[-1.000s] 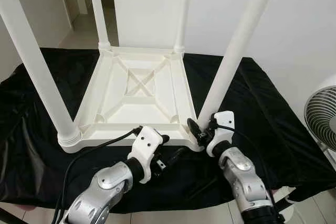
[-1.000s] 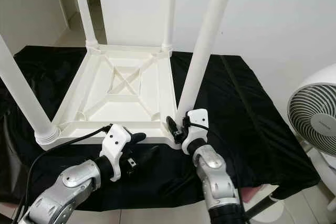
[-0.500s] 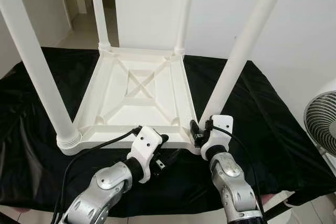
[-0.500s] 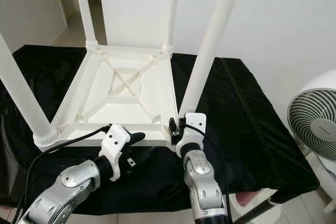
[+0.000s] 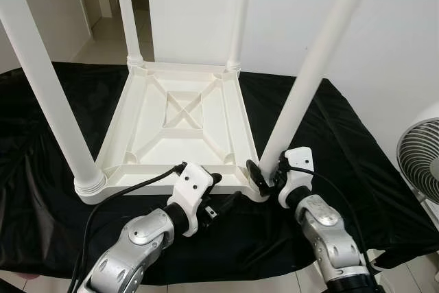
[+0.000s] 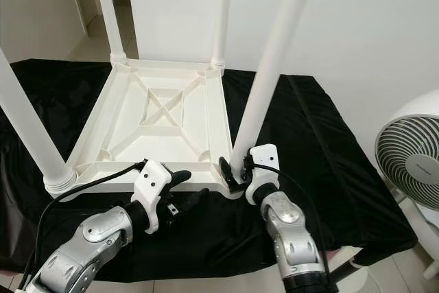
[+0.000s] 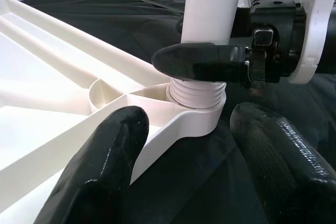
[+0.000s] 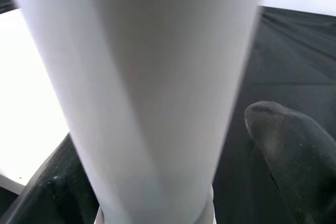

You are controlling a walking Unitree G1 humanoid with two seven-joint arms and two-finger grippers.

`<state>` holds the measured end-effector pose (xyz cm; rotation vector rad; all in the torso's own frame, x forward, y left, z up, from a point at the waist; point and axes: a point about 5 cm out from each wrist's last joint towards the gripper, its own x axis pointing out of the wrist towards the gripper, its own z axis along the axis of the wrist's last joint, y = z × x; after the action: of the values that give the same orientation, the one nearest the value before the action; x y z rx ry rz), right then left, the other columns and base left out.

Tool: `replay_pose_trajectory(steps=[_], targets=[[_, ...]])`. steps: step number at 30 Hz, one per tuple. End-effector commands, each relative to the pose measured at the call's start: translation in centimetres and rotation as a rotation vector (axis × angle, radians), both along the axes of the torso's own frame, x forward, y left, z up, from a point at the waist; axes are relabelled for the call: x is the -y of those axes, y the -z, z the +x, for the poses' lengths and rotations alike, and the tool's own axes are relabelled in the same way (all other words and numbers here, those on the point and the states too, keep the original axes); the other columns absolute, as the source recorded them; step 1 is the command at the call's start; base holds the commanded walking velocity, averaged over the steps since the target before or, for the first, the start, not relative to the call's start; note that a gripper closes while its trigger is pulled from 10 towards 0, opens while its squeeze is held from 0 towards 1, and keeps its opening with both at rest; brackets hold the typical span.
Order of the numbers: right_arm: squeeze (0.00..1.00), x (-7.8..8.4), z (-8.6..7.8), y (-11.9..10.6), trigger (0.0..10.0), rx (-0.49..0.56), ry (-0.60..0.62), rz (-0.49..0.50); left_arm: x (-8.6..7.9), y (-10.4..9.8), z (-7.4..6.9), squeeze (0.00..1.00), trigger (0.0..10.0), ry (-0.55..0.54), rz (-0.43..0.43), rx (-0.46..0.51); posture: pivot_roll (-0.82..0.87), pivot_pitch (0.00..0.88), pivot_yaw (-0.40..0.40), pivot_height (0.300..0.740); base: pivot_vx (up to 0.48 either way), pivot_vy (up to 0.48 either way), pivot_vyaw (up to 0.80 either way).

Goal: Building children table

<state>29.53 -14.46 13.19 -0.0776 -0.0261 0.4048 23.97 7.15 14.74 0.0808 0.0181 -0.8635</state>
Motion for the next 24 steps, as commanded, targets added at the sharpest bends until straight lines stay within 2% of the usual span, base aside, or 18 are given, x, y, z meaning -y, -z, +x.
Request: replay_pose_trajectory(steps=[1, 4, 7, 12, 13, 14, 15, 24], targets=[[0.00, 0.6, 0.2, 0.1, 10.0, -0.004, -0.039, -0.012, 0.1, 0.0, -0.1, 0.00, 10.0, 0.060, 0.004, 0.001, 0.02, 0.000, -0.048, 0.740, 0.000, 0.000, 0.00], [0.00, 1.8, 0.9, 0.0, 10.0, 0.003, -0.216, -0.084, 0.1, -0.1, 0.0, 0.00, 10.0, 0.059, 0.001, 0.004, 0.01, 0.000, -0.035, 0.740, 0.000, 0.000, 0.00], [0.00, 1.9, 1.1, -0.1, 10.0, 0.006, -0.249, -0.104, 0.1, -0.2, 0.1, 0.00, 10.0, 0.060, 0.001, 0.005, 0.02, 0.000, -0.033, 0.740, 0.000, 0.000, 0.00], [0.00, 1.1, 1.5, 0.4, 10.0, 0.005, -0.363, -0.146, 0.4, -0.4, 0.0, 0.00, 10.0, 0.068, -0.007, 0.007, 0.02, 0.013, -0.028, 0.740, 0.000, 0.000, 0.00], [0.00, 0.9, 1.5, 0.5, 4.7, -0.006, -0.397, -0.140, 0.4, -0.4, -0.1, 0.00, 10.0, 0.070, -0.008, 0.007, 0.02, 0.019, -0.029, 0.740, 0.000, 0.000, 0.00], [0.00, 0.7, 1.5, 0.6, 4.7, -0.013, -0.418, -0.137, 0.4, -0.4, -0.2, 0.00, 10.0, 0.071, -0.008, 0.007, 0.02, 0.019, -0.029, 0.740, 0.000, 0.000, 0.00], [0.00, 0.6, 1.4, 0.6, 0.0, -0.018, -0.443, -0.123, 0.5, -0.4, -0.2, 0.00, 10.0, 0.072, -0.008, 0.006, 0.02, 0.026, -0.032, 0.740, 0.000, 0.000, 0.00], [0.00, 1.0, 1.7, 0.8, 0.0, -0.008, -0.476, -0.091, 0.6, -0.4, -0.3, 0.00, 10.0, 0.065, -0.016, 0.002, 0.03, 0.037, -0.040, 0.740, 0.000, 0.000, 0.00]])
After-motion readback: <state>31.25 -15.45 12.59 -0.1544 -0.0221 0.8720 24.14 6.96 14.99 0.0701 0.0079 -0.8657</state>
